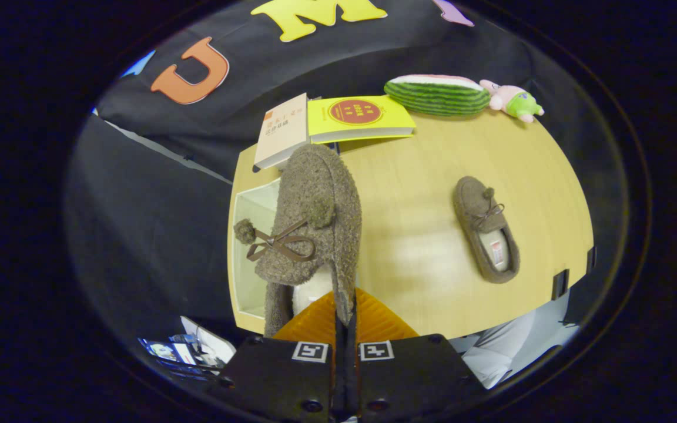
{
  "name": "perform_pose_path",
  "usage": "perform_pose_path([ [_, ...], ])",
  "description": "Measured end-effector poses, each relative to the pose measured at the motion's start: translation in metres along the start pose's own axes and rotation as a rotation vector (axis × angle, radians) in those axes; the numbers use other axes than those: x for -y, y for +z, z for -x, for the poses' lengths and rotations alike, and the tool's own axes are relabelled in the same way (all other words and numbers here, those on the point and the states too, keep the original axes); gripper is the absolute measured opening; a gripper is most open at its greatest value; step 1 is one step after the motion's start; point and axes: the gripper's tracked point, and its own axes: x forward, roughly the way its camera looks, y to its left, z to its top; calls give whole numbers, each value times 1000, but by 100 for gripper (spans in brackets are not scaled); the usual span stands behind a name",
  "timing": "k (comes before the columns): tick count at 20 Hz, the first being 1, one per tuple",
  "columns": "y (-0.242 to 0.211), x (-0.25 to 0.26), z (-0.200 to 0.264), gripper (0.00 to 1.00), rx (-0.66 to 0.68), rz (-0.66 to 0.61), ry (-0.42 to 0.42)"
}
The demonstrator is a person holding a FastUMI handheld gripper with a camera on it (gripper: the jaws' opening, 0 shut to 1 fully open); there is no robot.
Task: Open the storage box then place both shoes into the box .Put the left shoe in first, then the right shoe, with the right side of both shoes facing outward in a uniform manner.
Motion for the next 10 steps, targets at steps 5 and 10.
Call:
perform_pose_path([
  [5, 3, -50, -34, 6, 29, -9, 60],
  [10, 3, -86, -64, 6, 100, 21, 53],
])
